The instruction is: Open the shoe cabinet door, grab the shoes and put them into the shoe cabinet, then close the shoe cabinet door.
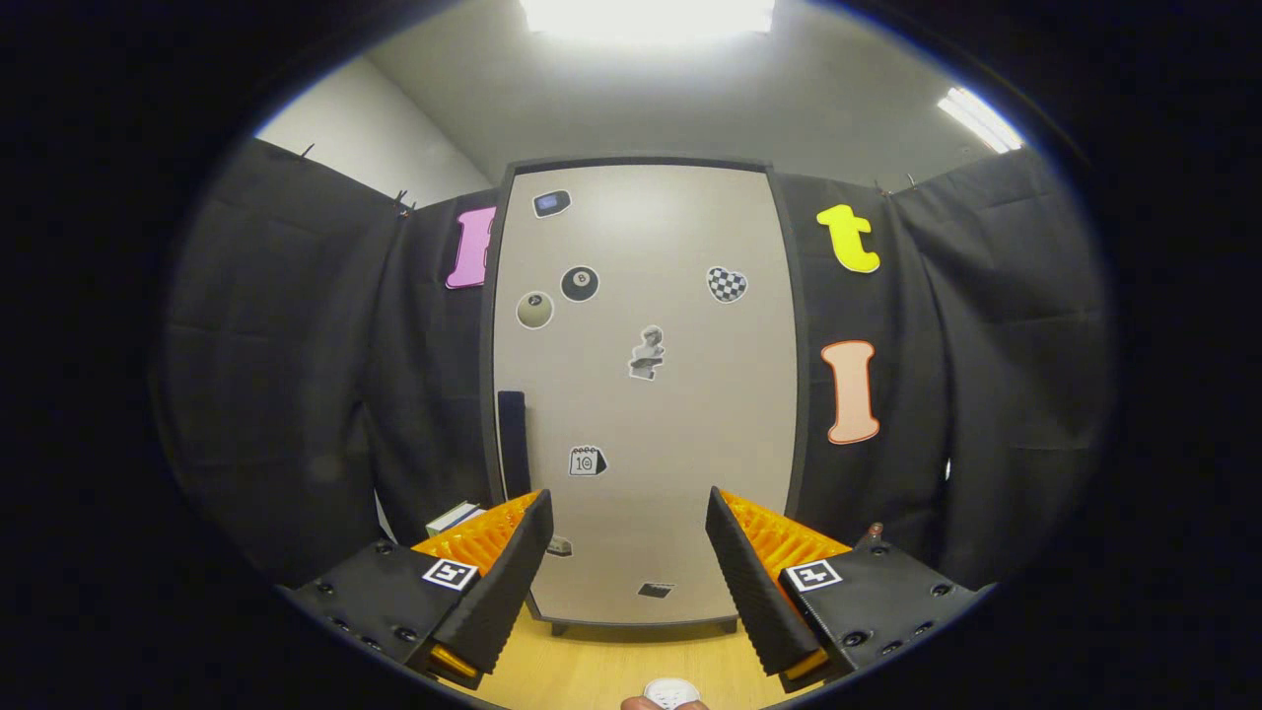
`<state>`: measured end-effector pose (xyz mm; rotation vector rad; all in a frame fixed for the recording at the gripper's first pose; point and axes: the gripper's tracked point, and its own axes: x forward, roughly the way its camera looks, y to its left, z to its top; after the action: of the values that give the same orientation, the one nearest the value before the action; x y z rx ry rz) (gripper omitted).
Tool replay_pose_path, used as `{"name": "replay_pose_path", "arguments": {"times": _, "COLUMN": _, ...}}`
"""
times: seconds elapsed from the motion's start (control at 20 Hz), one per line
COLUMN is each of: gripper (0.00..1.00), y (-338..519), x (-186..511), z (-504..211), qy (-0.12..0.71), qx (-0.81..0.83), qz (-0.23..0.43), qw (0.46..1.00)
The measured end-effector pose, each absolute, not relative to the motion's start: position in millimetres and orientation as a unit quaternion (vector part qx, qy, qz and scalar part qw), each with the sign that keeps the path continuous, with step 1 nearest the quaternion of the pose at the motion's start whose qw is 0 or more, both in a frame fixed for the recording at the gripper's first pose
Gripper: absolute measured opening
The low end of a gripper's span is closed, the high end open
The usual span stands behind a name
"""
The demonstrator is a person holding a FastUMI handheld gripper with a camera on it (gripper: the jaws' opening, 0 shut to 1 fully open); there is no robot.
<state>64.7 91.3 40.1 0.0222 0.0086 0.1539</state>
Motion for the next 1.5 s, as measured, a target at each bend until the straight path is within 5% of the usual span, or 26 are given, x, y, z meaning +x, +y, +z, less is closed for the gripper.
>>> {"name": "replay_pose_path", "arguments": {"times": 0.8, "gripper": 0.97, "y": 207, "x": 196, "z": 22, "qy": 0.064, "qx": -0.007, "qz": 0.12, "qw": 0.991}}
{"name": "replay_pose_path", "arguments": {"times": 1.35, "gripper": 0.79, "y": 223, "x": 229, "z": 3, "qy": 0.089, "qx": 0.007, "qz": 0.097, "qw": 0.991}}
{"name": "replay_pose_path", "arguments": {"times": 1.5, "gripper": 0.54, "y": 234, "x": 228, "z": 4, "qy": 0.089, "qx": -0.005, "qz": 0.103, "qw": 0.991}}
